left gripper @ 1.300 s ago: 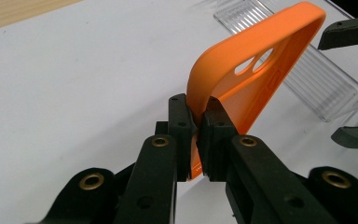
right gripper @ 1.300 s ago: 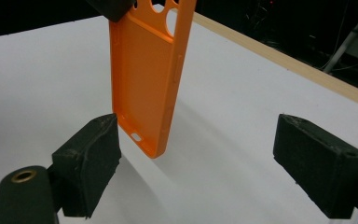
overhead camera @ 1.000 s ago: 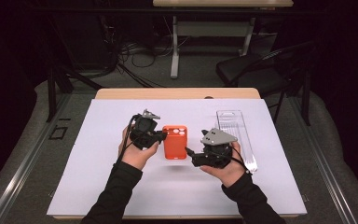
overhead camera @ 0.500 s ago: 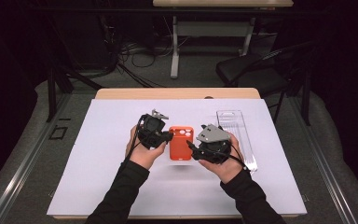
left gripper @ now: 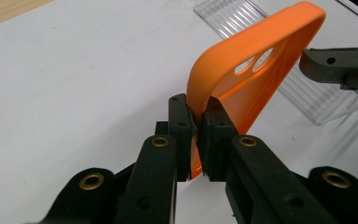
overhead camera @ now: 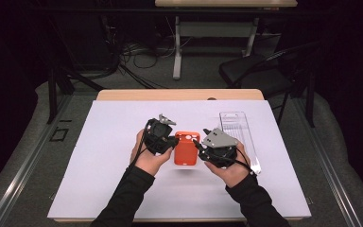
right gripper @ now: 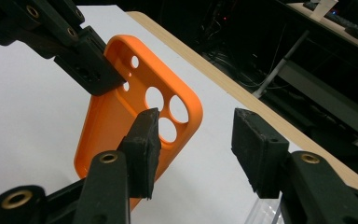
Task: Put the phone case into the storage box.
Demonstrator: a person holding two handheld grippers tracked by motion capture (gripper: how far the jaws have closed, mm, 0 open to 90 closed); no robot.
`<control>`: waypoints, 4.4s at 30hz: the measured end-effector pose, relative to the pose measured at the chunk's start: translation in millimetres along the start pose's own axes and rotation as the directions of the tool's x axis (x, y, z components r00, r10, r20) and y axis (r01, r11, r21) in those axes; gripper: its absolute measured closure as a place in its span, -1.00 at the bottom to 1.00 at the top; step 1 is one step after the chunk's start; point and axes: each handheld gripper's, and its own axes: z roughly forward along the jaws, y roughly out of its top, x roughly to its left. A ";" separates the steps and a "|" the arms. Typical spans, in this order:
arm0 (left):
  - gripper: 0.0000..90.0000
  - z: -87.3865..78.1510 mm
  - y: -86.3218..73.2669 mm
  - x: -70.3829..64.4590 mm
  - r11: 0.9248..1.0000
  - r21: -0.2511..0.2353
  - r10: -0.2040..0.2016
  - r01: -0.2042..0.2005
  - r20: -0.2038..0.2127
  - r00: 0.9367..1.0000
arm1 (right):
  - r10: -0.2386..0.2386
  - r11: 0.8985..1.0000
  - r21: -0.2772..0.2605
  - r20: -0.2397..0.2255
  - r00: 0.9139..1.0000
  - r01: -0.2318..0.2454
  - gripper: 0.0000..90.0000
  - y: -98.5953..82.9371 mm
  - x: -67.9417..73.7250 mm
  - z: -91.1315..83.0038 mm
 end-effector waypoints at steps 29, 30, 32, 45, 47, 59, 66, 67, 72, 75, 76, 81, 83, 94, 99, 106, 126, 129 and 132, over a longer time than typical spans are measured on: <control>0.88 2.2 -2.1 -10.9 0.999 0.017 0.031 -0.031 -0.003 1.000 | 0.048 0.999 0.010 -0.015 0.999 -0.047 0.68 -2.9 3.2 -1.2; 0.88 2.3 -2.2 -11.1 0.999 0.017 0.031 -0.030 -0.004 1.000 | 0.047 0.999 0.011 -0.014 0.999 -0.046 0.69 -3.0 3.2 -1.1; 0.88 2.5 -2.3 -11.6 0.999 0.018 0.032 -0.031 -0.006 0.999 | 0.047 0.999 0.014 -0.012 0.999 -0.047 0.72 -3.0 3.0 -1.2; 0.88 2.7 -2.6 -13.4 0.999 0.020 0.040 -0.040 -0.007 0.999 | 0.038 0.999 0.029 0.000 0.999 -0.038 0.73 -3.2 4.6 -0.3; 0.88 2.9 -2.8 -13.5 0.999 0.022 0.041 -0.041 -0.006 0.999 | 0.040 0.999 0.031 0.002 0.999 -0.040 0.73 -3.2 5.1 -0.2; 0.88 2.6 -3.1 -13.8 0.999 0.020 0.039 -0.039 -0.006 0.999 | 0.026 0.999 0.031 0.007 1.000 -0.026 0.77 -3.2 5.1 -0.4; 0.88 2.2 -2.6 -14.5 0.999 0.019 0.038 -0.038 -0.003 0.999 | 0.023 0.999 0.026 0.006 1.000 -0.024 0.78 -3.0 4.4 -1.6; 0.88 2.1 -2.6 -14.6 0.999 0.020 0.039 -0.039 -0.003 0.999 | 0.025 0.999 0.026 0.007 1.000 -0.025 0.78 -3.0 4.4 -1.6; 0.87 2.0 -2.4 -14.8 0.999 0.019 0.042 -0.042 -0.001 0.999 | 0.021 0.999 0.027 0.010 1.000 -0.022 0.78 -3.1 3.9 -1.8; 0.87 1.8 -2.3 -14.8 0.999 0.020 0.045 -0.045 -0.002 0.999 | 0.026 0.999 0.029 0.002 1.000 -0.026 0.79 -3.2 2.6 -2.1; 0.87 1.8 -2.2 -14.9 0.999 0.020 0.046 -0.046 -0.002 0.999 | 0.027 0.999 0.030 -0.001 1.000 -0.027 0.79 -3.3 2.3 -2.2; 0.87 2.6 -2.3 -15.7 0.999 0.021 0.041 -0.041 -0.003 0.999 | 0.016 0.999 0.034 -0.009 1.000 -0.016 0.79 -3.4 1.0 -1.6; 0.87 2.8 -2.2 -16.1 0.999 0.018 0.038 -0.038 -0.004 0.999 | 0.012 0.999 0.030 -0.011 1.000 -0.012 0.79 -4.1 0.8 -1.5; 0.84 0.5 -2.1 -14.3 0.999 0.009 0.041 -0.041 0.011 0.999 | 0.022 1.000 0.001 -0.022 1.000 -0.022 0.80 -6.3 -1.4 -2.2; 0.75 0.0 -2.7 -13.0 0.999 0.001 0.038 -0.038 0.017 0.999 | 0.024 1.000 -0.003 -0.023 0.999 -0.024 0.80 -6.9 -2.5 -2.6; 0.58 -0.5 -4.3 -10.6 0.999 -0.014 0.035 -0.035 0.022 0.999 | 0.016 1.000 -0.010 -0.026 1.000 -0.016 0.80 -7.7 -4.6 -2.8; 0.14 -12.8 -20.7 -2.4 0.997 -0.072 0.047 -0.040 0.096 0.994 | -0.016 1.000 -0.020 -0.031 0.999 0.016 0.80 -10.9 -12.4 -3.9; 0.10 -14.1 -23.9 1.9 0.994 -0.092 0.064 -0.056 0.087 0.994 | -0.018 1.000 -0.021 -0.039 0.999 0.018 0.80 -10.7 -13.7 -4.0; 0.09 -14.8 -27.4 7.8 0.994 -0.092 0.061 -0.053 0.088 0.994 | -0.019 1.000 -0.025 -0.048 0.999 0.018 0.80 -9.5 -15.7 -4.4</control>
